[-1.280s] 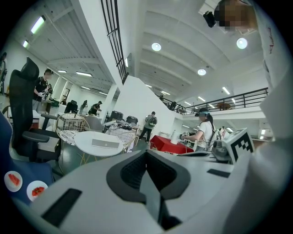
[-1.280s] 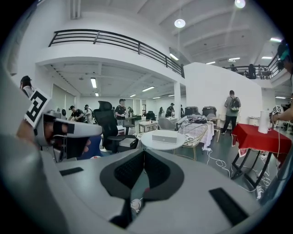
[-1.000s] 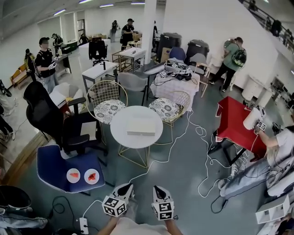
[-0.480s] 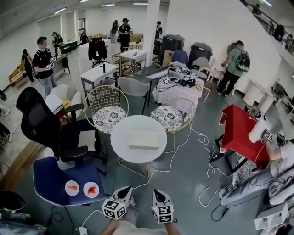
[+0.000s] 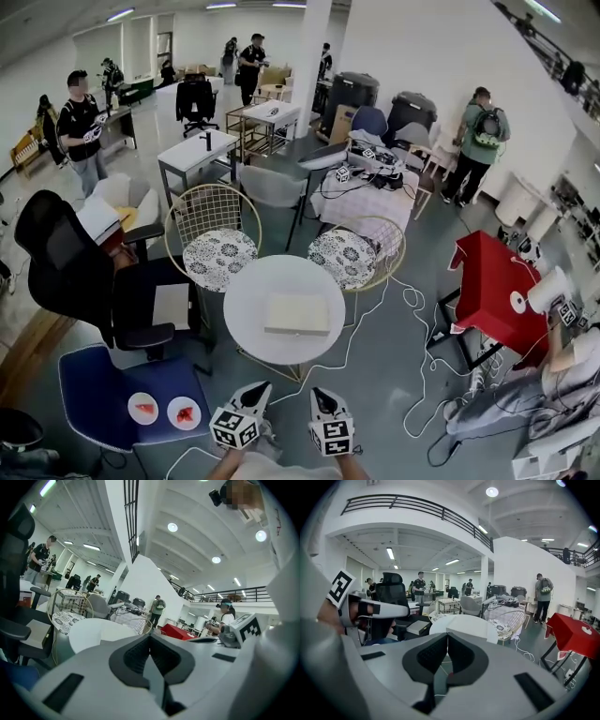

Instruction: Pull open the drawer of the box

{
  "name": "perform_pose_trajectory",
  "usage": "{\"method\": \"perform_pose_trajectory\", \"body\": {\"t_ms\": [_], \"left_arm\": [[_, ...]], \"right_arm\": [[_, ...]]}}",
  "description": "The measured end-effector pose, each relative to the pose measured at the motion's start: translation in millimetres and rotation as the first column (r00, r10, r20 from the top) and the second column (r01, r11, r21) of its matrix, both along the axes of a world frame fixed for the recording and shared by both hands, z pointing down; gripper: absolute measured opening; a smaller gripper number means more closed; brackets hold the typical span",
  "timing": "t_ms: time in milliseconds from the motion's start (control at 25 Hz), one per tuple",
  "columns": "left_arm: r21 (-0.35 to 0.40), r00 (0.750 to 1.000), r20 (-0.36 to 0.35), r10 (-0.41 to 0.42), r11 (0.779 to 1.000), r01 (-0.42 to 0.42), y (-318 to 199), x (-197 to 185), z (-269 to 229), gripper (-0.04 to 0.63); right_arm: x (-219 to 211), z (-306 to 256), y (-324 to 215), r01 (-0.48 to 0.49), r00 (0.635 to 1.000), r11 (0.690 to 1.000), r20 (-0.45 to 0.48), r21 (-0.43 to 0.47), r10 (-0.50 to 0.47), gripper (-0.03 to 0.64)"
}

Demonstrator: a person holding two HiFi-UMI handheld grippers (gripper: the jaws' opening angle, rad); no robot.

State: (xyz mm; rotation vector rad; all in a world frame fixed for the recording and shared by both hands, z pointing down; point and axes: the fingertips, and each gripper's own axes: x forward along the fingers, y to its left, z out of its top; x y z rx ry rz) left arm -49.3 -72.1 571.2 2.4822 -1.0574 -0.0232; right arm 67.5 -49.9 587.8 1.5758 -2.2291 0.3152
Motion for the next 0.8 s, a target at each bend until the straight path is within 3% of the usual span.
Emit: {"method": "perform_pose_trajectory", "body": {"t_ms": [520,800], "left_arm": [[0.010,1.000,0.024,0.014,1.000,-0.014,-130,-19,-12,0.012],[0.021,0.998,0.053,0.015,1.000,-0.016,-148,-19,-15,0.012]], "right_arm": [[-20,-13,-132,-0.009,1.000,1.000,0.018,0.016,0.008,0.015],[-20,-11,-151,-0.004,0.999,1.000,0.041,0.020,0.003,0.015]]}}
